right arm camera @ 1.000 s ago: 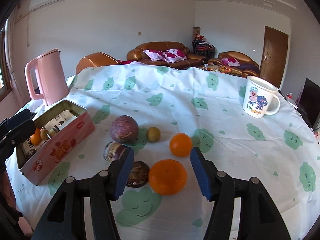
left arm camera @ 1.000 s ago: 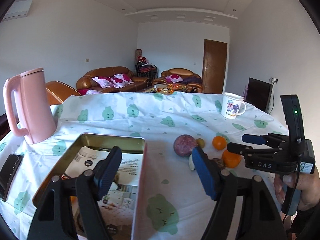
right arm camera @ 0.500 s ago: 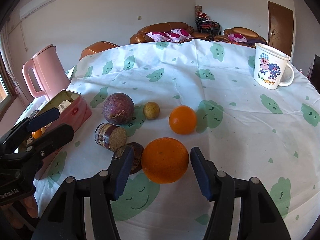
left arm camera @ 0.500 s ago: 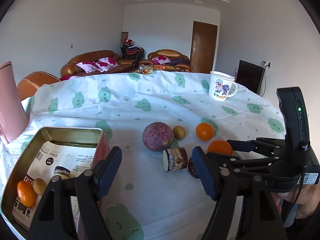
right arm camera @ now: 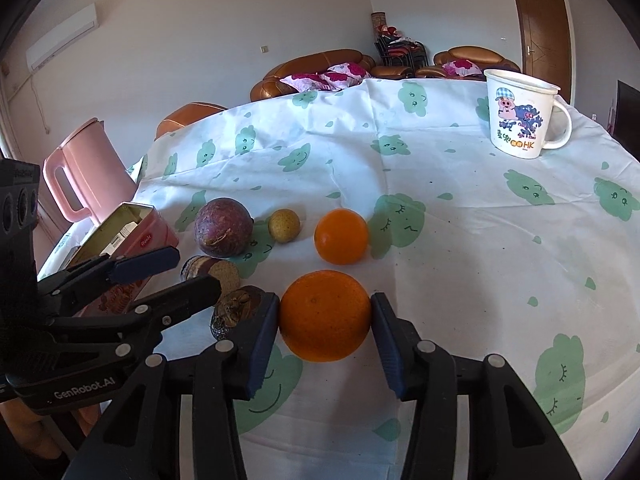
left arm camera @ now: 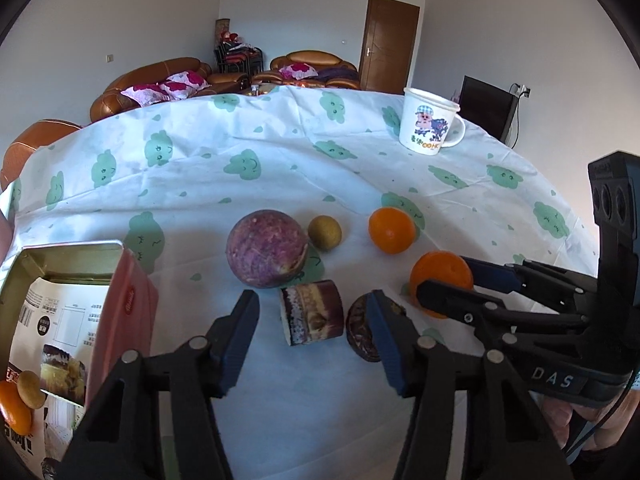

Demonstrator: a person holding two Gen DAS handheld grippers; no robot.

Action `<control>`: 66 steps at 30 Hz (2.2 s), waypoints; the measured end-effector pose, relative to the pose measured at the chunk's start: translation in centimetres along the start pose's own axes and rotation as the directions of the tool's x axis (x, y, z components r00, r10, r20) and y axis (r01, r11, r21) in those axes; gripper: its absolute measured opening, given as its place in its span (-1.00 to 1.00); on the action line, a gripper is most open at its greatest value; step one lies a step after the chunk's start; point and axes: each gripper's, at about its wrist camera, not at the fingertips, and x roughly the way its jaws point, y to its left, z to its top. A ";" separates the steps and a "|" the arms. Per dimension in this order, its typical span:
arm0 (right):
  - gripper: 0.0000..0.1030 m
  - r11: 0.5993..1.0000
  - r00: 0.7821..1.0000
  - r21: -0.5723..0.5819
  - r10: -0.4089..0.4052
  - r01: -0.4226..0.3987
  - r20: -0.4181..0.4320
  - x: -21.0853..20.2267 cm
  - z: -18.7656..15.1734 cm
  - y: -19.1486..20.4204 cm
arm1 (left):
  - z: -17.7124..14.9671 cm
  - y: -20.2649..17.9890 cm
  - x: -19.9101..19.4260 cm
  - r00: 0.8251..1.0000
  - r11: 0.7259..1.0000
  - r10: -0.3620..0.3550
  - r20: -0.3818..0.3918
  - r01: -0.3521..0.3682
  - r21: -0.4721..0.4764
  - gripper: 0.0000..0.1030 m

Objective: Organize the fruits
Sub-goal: 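Grasp the large orange with the right tool while the left tool grasps a cut fruit piece, then lift both held fruits and carry them over the pink tin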

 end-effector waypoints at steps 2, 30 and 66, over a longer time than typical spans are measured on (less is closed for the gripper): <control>-0.06 1.000 1.000 -0.007 0.004 -0.004 0.001 0.0 0.0 0.1 | 0.1 0.3 0.3 1.000 1.000 -0.015 -0.009 0.015 -0.020 0.01; -0.06 0.997 0.983 -0.066 0.045 -0.034 0.176 -3.1 -0.6 1.0 | -0.2 0.0 -3.5 0.981 1.000 0.006 0.196 -0.006 0.002 -0.35; -0.06 0.988 0.918 -0.138 -0.010 0.070 0.397 -6.9 -2.2 2.7 | -1.8 -1.2 -7.9 0.894 0.995 0.077 0.441 -0.096 0.021 -0.35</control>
